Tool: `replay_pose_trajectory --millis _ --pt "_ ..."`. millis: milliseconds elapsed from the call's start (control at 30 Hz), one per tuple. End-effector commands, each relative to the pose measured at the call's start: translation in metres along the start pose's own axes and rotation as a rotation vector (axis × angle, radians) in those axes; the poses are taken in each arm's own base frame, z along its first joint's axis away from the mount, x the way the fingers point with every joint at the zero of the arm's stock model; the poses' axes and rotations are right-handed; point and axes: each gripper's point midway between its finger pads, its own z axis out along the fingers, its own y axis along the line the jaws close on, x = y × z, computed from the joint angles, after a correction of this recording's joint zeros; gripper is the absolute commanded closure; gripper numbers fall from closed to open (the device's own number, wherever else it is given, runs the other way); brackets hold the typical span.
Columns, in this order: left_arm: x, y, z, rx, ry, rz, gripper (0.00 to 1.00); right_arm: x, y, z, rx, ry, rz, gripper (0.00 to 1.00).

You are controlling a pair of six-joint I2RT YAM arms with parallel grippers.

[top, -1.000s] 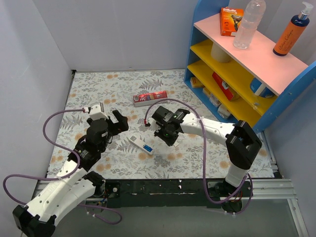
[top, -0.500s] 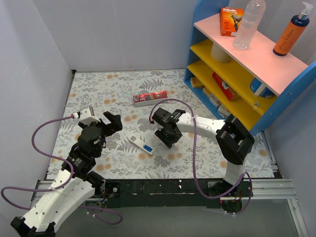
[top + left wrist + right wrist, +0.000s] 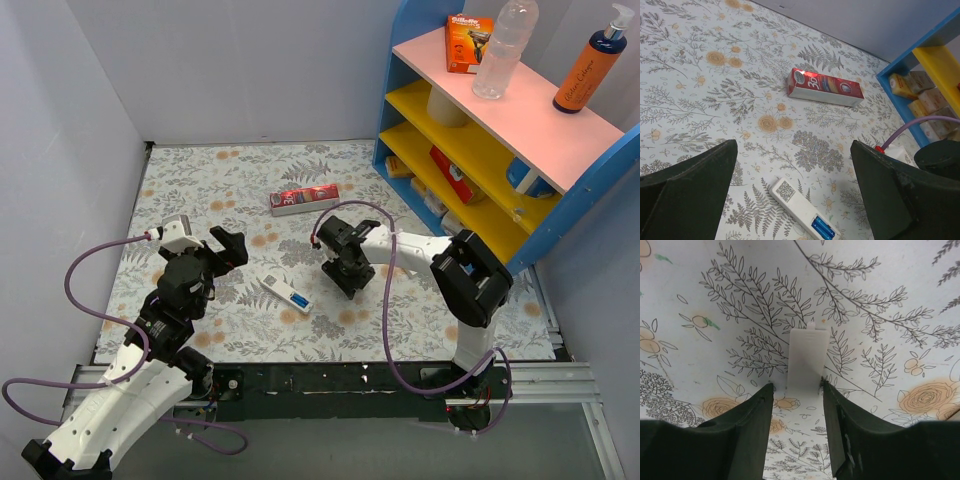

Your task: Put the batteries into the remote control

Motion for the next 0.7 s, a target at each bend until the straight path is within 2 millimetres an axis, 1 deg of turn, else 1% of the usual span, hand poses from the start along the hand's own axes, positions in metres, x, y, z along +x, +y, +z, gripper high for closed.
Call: replay_pose_trajectory --millis 0,267,467,567,600,667 --pt "-0.004 0.001 0.0 0.001 -0.018 0.008 0.02 -0.012 -0.006 0.002 0.02 -0.02 -0.005 0.5" --pt "-0.003 0.001 0.0 0.001 -0.016 0.009 0.02 -0.012 -0.004 0.01 0.014 0.008 -0.011 0.55" --pt "-0.003 0.0 0.0 0.005 -0.017 0.007 0.02 -0.01 -0.006 0.017 0.022 0.027 -0.014 0.6" --pt "-0.004 -0.001 -0.001 0.011 -0.016 0.006 0.02 -0.01 -0.006 0.013 0.024 0.035 -0.009 0.68" --pt "-0.003 0.0 -0.001 0.01 -0.015 0.008 0.02 -0.012 -0.004 0.012 0.019 0.029 -0.008 0.75" --pt "-0.004 0.0 -0.001 0.009 -0.017 0.006 0.02 -0.015 -0.003 0.003 0.008 0.013 -0.005 0.8"
